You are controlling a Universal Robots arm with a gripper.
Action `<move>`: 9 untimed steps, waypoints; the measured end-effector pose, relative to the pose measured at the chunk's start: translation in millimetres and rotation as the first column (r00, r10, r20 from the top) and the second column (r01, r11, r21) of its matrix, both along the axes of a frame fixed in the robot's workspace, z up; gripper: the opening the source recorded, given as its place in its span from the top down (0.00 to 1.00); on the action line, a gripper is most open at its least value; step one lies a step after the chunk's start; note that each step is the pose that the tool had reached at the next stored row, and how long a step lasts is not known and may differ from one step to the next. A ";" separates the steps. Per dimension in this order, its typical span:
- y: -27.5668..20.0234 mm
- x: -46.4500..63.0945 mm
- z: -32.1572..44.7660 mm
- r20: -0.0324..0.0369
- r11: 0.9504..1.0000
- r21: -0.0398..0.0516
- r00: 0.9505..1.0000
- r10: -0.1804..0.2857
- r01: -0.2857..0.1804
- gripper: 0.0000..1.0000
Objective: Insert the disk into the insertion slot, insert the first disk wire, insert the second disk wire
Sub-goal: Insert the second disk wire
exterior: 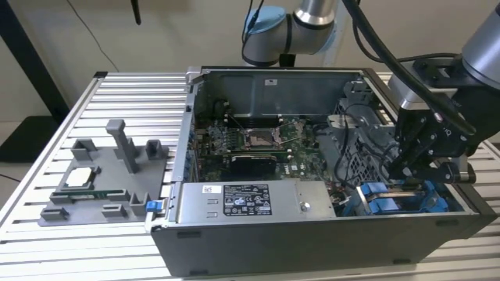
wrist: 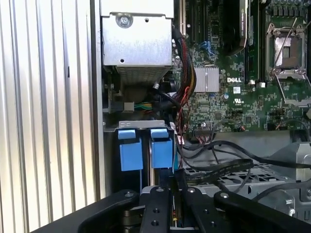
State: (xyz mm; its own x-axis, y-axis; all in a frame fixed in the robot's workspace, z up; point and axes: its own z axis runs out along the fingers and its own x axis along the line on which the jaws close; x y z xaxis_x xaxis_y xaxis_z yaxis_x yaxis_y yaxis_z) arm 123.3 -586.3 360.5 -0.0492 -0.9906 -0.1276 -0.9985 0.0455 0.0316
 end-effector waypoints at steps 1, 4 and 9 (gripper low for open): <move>0.0 0.0 0.0 0.000 1.000 0.000 1.000 0.000 0.000 1.00; -0.1 0.9 -0.5 0.000 1.000 0.000 1.000 0.000 0.000 1.00; -0.6 5.1 -2.1 0.000 1.000 0.000 1.000 0.000 0.000 1.00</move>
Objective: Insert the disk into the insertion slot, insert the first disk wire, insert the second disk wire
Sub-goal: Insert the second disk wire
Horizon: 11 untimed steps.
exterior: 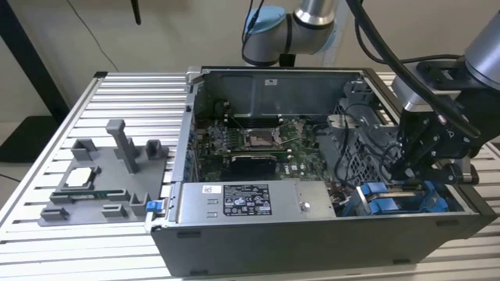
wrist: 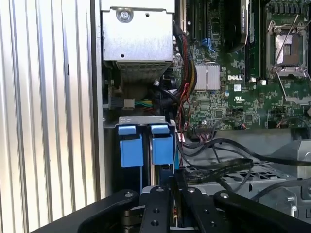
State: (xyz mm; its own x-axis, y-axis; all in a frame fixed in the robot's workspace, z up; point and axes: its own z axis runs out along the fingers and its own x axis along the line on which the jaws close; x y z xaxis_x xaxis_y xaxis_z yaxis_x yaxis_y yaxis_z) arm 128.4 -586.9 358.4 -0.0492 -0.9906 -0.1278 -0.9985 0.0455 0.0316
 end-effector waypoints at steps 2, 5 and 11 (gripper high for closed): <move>-0.1 2.1 -0.8 0.000 1.000 0.000 1.000 0.000 0.000 1.00; -0.2 5.6 -2.9 0.000 1.000 0.000 1.000 0.000 0.000 1.00; -0.2 11.6 -7.4 0.000 1.000 0.000 1.000 0.000 0.000 1.00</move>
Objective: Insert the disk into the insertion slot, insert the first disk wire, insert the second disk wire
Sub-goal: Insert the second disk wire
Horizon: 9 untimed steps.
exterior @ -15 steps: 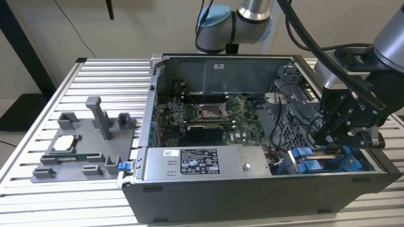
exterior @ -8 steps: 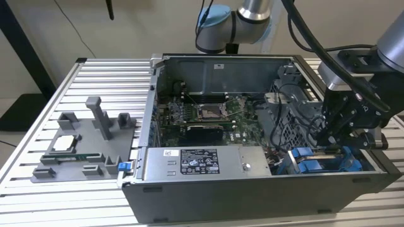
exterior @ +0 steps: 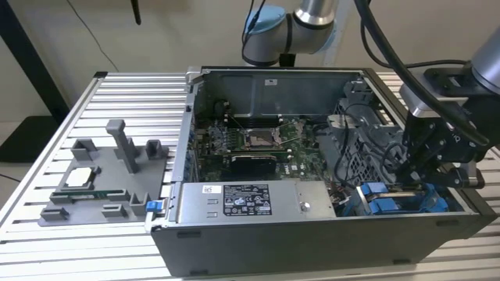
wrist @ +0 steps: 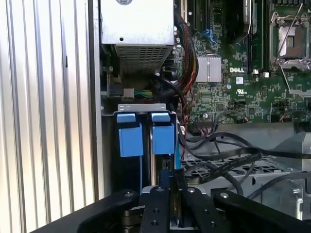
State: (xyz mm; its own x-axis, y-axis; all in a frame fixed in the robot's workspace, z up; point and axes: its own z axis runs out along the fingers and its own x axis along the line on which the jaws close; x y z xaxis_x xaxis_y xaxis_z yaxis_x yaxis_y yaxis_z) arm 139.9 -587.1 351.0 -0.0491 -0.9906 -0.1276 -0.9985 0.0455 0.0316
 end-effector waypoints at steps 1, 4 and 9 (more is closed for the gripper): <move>0.0 0.6 -0.5 0.000 1.000 0.000 1.000 0.000 0.000 1.00; 0.0 1.6 -2.3 0.000 1.000 0.000 1.000 0.000 0.000 1.00; 0.0 3.0 -5.3 0.001 1.000 0.000 1.000 0.000 0.000 1.00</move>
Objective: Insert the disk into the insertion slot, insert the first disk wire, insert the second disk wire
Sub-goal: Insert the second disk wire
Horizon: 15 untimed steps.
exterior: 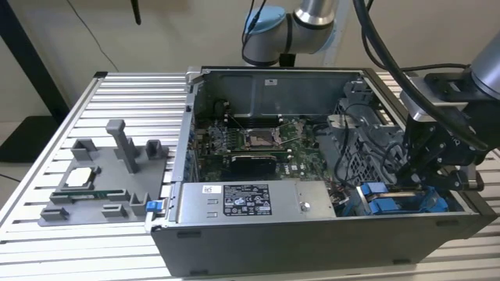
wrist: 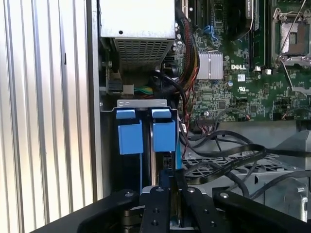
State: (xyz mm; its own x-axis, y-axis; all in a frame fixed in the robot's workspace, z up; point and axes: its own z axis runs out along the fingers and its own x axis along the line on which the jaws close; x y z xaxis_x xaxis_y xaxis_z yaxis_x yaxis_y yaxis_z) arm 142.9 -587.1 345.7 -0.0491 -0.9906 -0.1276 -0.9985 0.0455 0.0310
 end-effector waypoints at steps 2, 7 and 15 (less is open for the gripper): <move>0.0 0.2 -0.9 0.001 1.000 0.000 1.000 0.000 0.000 1.00; 0.3 0.3 -2.4 0.006 1.000 0.000 1.000 0.000 0.000 1.00; 2.2 0.3 -4.3 0.010 1.000 0.000 1.000 0.000 0.000 1.00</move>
State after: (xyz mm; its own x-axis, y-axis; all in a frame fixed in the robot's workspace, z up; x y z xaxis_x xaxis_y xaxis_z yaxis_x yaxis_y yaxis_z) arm 143.2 -584.8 341.4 -0.0477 -0.9906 -0.1283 -0.9988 0.0454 0.0206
